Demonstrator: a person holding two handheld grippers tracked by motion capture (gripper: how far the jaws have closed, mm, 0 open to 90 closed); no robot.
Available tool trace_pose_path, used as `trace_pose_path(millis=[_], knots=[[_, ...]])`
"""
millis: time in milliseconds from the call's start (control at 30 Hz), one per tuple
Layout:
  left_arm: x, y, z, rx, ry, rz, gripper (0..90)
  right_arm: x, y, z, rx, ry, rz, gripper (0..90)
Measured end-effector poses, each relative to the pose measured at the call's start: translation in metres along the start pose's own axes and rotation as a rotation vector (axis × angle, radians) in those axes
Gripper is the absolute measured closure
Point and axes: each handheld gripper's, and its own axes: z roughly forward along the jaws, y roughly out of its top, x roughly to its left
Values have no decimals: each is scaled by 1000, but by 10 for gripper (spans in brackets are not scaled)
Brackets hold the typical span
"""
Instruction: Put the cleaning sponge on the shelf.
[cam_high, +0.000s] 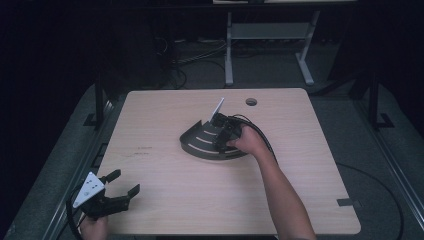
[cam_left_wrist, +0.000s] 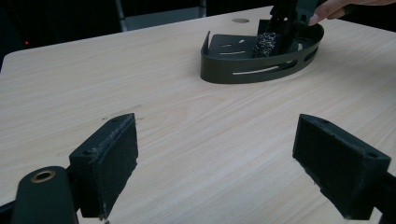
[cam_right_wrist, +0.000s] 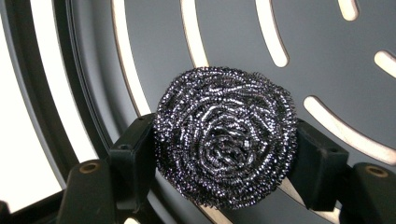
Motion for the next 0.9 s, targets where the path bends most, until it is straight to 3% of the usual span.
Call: trace_pose_path(millis=[900], knots=[[-1, 0, 2, 6, -1, -4, 135, 2, -5, -28, -28, -5, -6, 224]])
